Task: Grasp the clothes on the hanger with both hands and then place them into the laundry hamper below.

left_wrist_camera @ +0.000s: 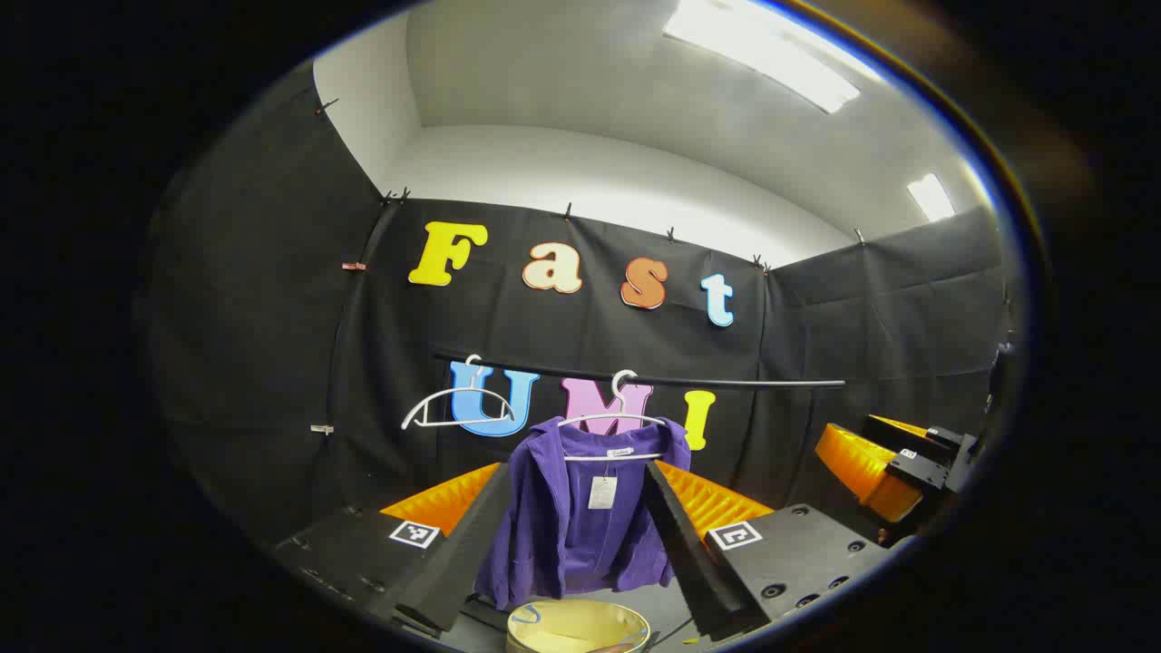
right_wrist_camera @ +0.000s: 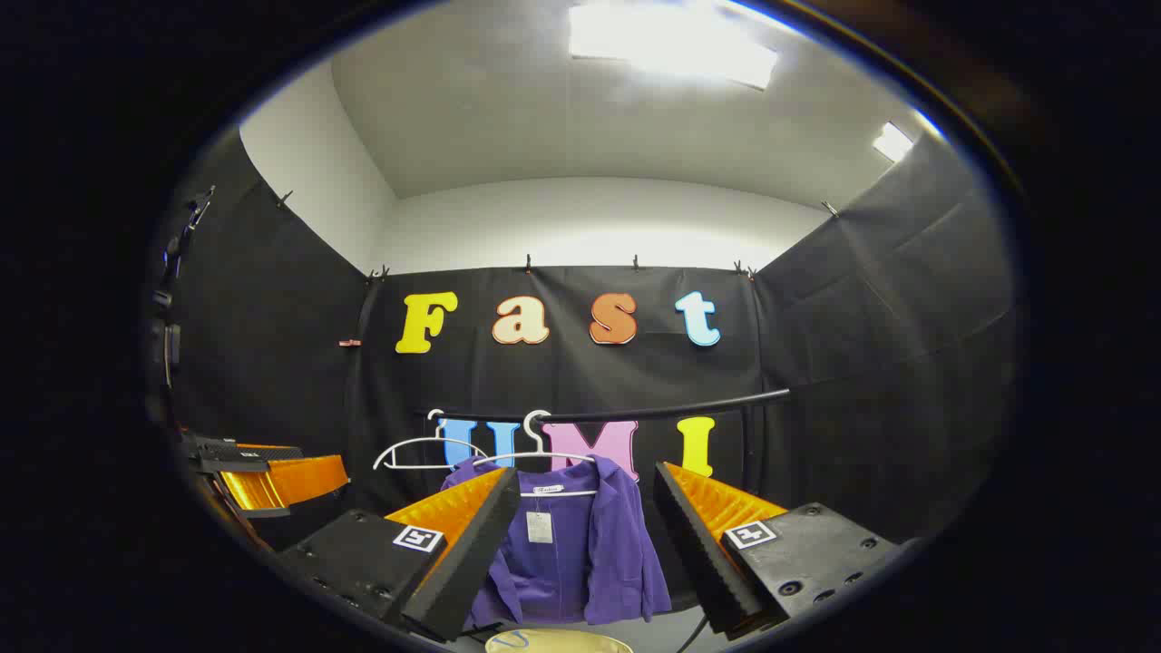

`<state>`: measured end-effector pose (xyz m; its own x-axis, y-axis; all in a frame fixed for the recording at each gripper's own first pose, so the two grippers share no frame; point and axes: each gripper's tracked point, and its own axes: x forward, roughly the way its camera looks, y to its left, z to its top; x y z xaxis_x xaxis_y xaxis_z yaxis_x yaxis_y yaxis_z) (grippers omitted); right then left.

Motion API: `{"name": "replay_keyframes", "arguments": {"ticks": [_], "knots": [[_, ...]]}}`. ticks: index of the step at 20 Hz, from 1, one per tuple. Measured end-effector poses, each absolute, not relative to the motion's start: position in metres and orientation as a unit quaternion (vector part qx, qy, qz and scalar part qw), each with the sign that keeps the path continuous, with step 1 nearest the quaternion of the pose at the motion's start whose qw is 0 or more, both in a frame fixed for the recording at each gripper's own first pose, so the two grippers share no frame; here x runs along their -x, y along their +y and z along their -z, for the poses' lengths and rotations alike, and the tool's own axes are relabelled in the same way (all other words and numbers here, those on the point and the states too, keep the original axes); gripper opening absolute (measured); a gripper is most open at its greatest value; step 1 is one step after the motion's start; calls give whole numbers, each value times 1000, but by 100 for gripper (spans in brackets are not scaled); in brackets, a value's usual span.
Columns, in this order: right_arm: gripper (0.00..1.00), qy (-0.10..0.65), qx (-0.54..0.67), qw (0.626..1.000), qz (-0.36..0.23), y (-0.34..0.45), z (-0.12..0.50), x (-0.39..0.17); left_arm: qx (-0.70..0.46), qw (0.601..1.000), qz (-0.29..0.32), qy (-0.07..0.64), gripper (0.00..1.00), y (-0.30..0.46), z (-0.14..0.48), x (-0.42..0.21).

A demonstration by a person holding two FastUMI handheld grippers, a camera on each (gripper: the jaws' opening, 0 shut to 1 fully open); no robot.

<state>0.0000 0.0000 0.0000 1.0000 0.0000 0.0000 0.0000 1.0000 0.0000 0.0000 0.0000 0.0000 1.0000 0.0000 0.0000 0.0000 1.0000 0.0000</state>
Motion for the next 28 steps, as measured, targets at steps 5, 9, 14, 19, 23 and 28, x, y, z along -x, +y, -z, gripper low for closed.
{"name": "replay_keyframes", "arguments": {"ticks": [5,9,14,19,23,28], "knots": [[96,8,0,1000,1,-6,7,-3,-3,1000,-9,2,92,3,5,-5],[96,11,2,1000,2,-8,9,-4,2,1000,-12,6,92,5,9,-7],[96,13,4,1000,1,-9,9,-3,-2,1000,-11,5,92,6,8,-7],[96,16,4,1000,5,-11,9,-3,-1,1000,-7,6,92,6,10,-7],[96,17,6,1000,10,-11,8,0,0,1000,-2,8,92,5,11,-6],[96,15,6,1000,14,-9,6,2,2,1000,8,16,92,2,12,-2]]}}
